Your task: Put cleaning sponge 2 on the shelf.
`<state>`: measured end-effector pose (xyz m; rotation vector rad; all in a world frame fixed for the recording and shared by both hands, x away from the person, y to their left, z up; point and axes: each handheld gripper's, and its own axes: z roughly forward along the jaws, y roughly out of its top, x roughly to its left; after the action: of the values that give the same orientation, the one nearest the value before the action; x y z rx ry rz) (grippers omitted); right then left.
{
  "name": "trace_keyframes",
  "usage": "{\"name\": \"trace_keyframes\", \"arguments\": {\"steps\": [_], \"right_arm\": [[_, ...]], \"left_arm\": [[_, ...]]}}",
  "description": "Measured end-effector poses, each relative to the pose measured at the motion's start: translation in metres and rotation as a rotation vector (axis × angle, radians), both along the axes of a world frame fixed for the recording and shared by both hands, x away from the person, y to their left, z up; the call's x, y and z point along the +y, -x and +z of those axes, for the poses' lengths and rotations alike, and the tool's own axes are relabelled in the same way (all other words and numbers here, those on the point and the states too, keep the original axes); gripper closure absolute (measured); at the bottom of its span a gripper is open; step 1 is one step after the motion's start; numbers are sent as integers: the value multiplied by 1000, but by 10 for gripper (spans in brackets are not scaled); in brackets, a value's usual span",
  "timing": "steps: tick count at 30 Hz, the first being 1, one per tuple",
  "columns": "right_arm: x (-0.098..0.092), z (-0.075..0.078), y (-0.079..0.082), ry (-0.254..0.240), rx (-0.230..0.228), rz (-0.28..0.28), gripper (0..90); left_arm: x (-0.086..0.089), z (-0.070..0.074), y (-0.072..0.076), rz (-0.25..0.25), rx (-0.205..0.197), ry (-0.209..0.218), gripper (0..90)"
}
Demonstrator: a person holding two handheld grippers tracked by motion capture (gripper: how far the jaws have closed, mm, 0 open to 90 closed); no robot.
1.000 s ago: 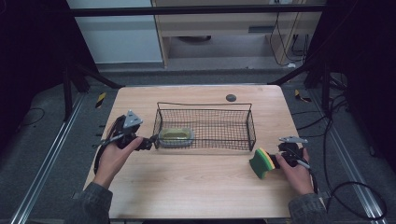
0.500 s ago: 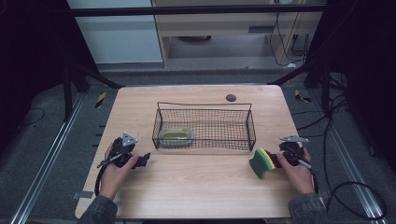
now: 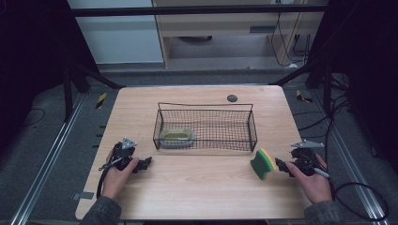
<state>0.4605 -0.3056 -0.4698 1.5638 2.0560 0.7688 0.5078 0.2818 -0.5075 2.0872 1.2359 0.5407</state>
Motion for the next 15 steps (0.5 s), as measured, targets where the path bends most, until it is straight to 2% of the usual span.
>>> {"name": "trace_keyframes", "arguments": {"steps": [5,9,12,15], "right_arm": [[9,26,18,39,11,29,160],[17,55,29,51,24,58,168],[25,77,32,49,24,82,171],[32,90,31,47,27,115,184]], "left_arm": [[0,-1,0,-1,-7,3,0],[1,-1,-1,-11,-7,5,0],[1,-1,-1,-13,-7,5,0],[1,-1,-1,-13,-7,5,0]]}}
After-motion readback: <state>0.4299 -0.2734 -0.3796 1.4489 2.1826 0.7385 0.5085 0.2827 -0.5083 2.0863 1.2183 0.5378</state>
